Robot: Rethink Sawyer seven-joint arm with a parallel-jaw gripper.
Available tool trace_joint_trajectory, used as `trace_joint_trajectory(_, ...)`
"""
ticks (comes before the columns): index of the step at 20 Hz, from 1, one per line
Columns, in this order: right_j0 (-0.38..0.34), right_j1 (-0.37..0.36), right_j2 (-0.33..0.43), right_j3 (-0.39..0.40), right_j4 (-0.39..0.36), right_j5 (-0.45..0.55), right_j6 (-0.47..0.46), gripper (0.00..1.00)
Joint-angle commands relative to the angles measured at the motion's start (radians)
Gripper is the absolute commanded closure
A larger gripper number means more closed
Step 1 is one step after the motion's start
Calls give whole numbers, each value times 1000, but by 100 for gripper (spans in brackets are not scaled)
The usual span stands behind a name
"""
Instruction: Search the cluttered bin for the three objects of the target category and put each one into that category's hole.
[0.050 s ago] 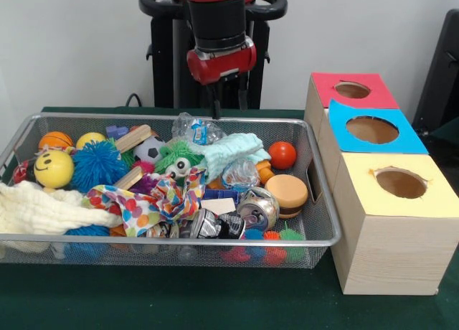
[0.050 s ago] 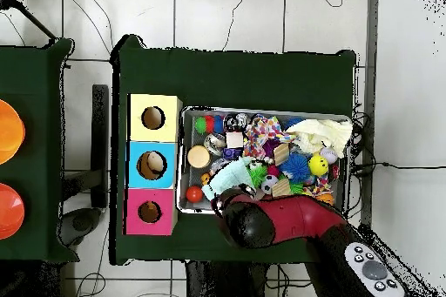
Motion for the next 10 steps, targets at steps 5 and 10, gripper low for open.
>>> trace_joint_trajectory(5, 43, 108, -84, -90, -86, -118, 113, 0)
trace_joint_trajectory(10, 18, 126, -69, -94, -84, -122, 84, 0)
